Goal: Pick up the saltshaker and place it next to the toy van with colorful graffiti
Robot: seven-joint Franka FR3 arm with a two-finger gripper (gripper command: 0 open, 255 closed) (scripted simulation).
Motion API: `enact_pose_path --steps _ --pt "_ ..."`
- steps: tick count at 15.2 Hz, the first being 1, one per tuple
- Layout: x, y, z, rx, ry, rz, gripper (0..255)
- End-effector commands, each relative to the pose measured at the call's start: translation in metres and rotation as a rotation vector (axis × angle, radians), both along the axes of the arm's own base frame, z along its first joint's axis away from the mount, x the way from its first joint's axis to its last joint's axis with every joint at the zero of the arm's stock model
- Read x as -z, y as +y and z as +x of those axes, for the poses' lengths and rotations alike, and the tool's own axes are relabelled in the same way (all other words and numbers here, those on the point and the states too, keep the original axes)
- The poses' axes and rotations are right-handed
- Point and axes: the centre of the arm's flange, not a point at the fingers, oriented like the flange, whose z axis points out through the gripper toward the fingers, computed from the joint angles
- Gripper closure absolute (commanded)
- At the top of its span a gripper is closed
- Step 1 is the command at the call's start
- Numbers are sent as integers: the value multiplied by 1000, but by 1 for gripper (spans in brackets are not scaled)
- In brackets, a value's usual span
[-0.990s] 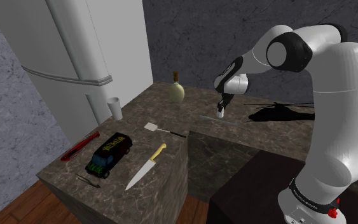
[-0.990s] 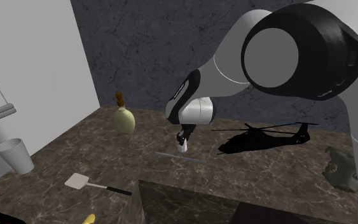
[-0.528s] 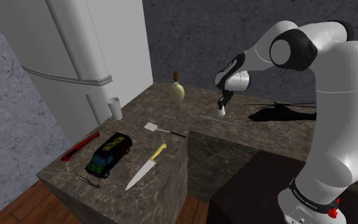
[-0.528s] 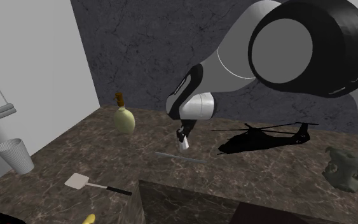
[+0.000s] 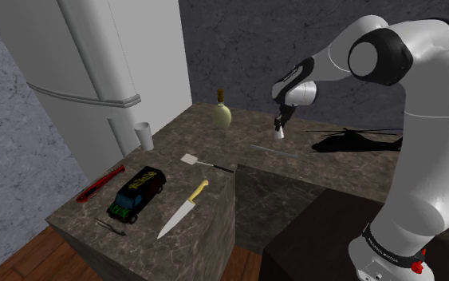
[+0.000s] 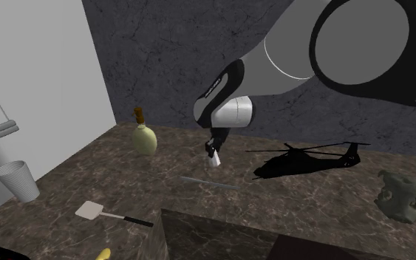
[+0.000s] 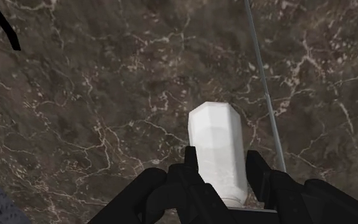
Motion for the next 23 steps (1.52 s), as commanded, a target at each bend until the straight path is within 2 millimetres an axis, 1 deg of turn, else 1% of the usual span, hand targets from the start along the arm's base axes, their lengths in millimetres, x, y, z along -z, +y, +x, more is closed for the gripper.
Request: enact_pose_path --steps 1,21,22,23 --pt "-11 0 0 0 0 0 255" --pt "-116 0 0 0 0 0 255" --pt "-117 0 0 0 0 0 255" --pt "-117 13 2 0 0 0 255"
